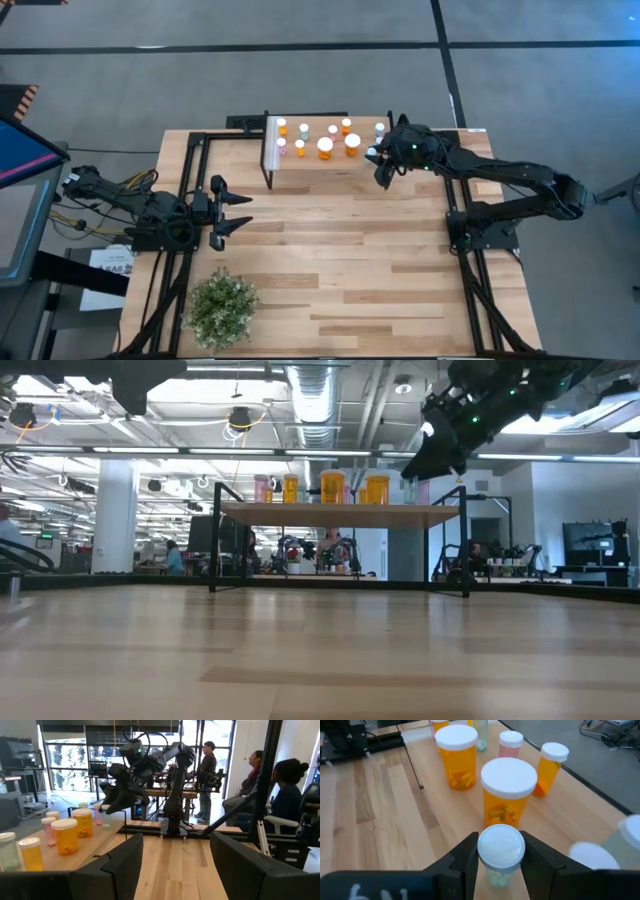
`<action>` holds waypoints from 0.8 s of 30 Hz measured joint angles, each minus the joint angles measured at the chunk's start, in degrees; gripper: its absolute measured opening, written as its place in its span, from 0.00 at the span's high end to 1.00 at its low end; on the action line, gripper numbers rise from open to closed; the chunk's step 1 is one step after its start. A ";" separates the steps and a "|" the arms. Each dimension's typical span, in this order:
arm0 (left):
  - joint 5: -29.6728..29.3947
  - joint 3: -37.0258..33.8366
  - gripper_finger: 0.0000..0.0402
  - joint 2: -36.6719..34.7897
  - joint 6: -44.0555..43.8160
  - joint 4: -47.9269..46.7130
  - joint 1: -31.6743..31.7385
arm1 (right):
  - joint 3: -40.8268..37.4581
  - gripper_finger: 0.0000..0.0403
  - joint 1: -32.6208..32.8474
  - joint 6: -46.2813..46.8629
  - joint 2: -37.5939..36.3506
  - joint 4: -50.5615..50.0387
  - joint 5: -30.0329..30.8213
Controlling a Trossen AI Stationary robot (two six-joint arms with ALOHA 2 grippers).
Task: Pick and place medicine bottles onto shelf by color
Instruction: Put the blue pill bottle on the shelf, then return to Home Position
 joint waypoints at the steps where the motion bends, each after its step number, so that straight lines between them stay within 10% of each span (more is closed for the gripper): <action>1: -0.04 0.00 0.45 0.00 0.00 -0.01 0.00 | 0.00 0.63 0.00 0.00 0.61 0.71 -0.02; 24: -0.10 0.00 0.45 0.00 -0.17 -0.02 0.00 | 0.00 0.45 -0.81 1.11 2.77 3.51 -0.35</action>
